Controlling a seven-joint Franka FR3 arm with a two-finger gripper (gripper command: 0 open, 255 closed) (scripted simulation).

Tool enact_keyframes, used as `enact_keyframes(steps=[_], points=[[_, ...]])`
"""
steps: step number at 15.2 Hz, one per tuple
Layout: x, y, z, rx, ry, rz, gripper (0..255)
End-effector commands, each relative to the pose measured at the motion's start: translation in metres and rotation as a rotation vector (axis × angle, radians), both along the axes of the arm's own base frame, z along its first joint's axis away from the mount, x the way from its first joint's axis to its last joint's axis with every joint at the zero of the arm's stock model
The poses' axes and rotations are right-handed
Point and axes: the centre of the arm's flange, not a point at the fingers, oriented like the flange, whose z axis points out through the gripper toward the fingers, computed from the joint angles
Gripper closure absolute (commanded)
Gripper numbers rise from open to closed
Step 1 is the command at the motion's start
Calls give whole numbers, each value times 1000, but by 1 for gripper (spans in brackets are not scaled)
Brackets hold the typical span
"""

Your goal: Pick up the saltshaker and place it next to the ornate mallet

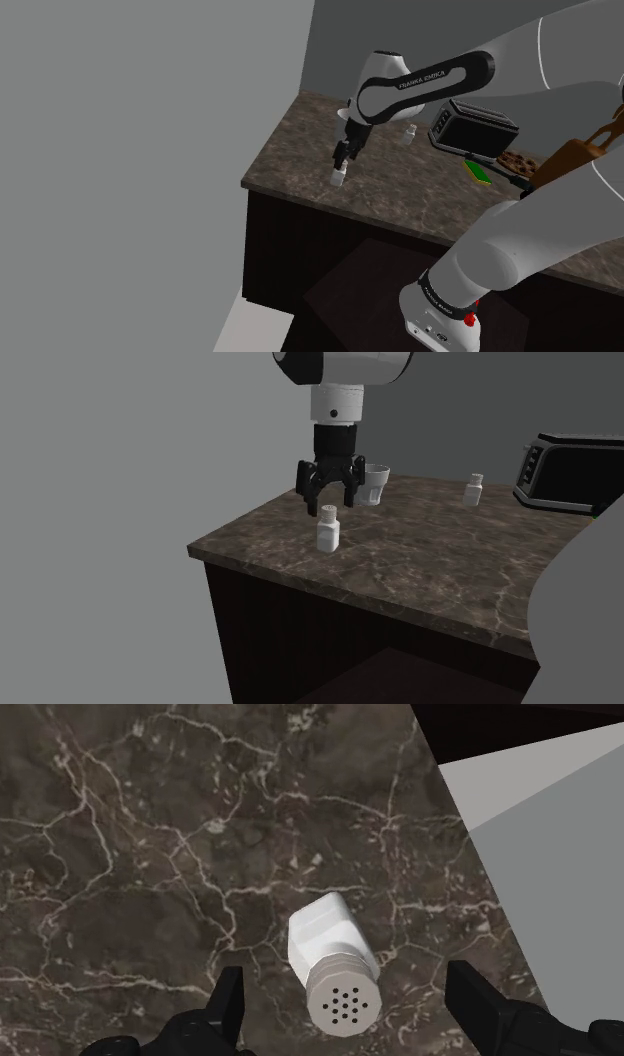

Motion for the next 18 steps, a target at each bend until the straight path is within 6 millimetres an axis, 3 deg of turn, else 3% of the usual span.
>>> enact_keyframes(steps=[1, 7, 8, 18], points=[[0, -1, -3, 0, -1, 0, 0], [0, -1, -3, 0, -1, 0, 0], [0, -1, -3, 0, -1, 0, 255], [0, -1, 2, 0, -1, 0, 255]])
